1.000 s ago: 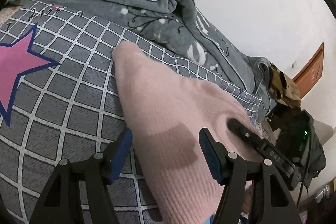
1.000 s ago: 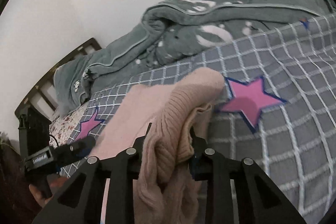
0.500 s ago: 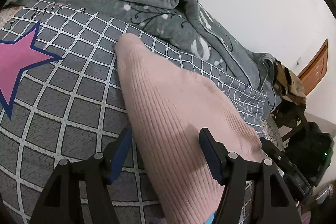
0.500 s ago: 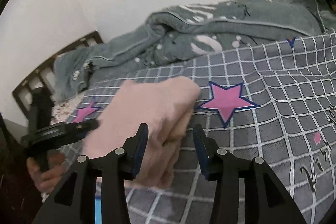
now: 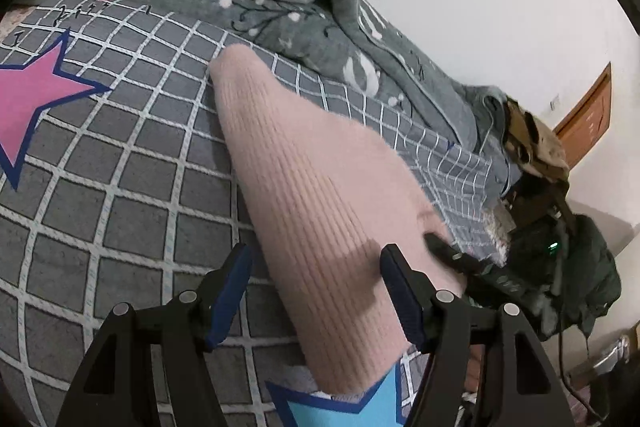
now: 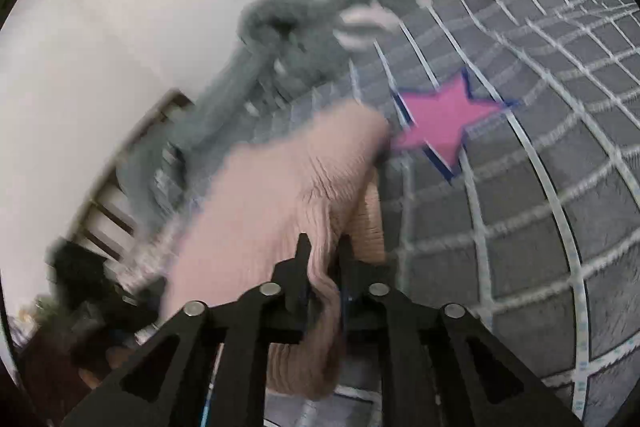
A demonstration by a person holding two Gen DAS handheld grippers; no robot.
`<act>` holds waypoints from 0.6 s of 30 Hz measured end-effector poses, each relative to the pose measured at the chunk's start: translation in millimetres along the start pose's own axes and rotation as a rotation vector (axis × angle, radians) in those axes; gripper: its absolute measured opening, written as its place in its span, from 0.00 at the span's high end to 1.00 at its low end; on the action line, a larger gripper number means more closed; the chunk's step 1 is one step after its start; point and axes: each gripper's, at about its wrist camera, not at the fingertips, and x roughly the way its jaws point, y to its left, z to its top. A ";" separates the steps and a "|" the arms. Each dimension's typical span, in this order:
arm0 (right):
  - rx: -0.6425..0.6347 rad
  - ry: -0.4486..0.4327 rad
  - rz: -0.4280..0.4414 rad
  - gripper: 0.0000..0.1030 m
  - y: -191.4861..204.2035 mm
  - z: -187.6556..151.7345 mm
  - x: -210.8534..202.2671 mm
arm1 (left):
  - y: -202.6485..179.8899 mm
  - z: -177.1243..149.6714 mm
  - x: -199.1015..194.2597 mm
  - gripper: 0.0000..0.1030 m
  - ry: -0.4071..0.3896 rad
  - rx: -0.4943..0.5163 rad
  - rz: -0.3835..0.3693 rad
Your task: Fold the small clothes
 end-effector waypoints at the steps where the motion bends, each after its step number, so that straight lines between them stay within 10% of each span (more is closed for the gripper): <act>1: -0.007 -0.011 -0.006 0.67 3.1 -0.3 -8.3 | -1.8 -2.4 1.0 0.37 0.011 0.004 -0.004; 10: -0.135 -0.044 0.031 0.64 18.9 -31.0 -55.8 | -14.7 -41.7 -4.4 0.37 0.077 0.096 0.000; 18: -0.347 0.039 -0.154 0.64 29.6 -65.9 -49.8 | -38.3 -69.1 -10.5 0.45 -0.013 0.302 0.213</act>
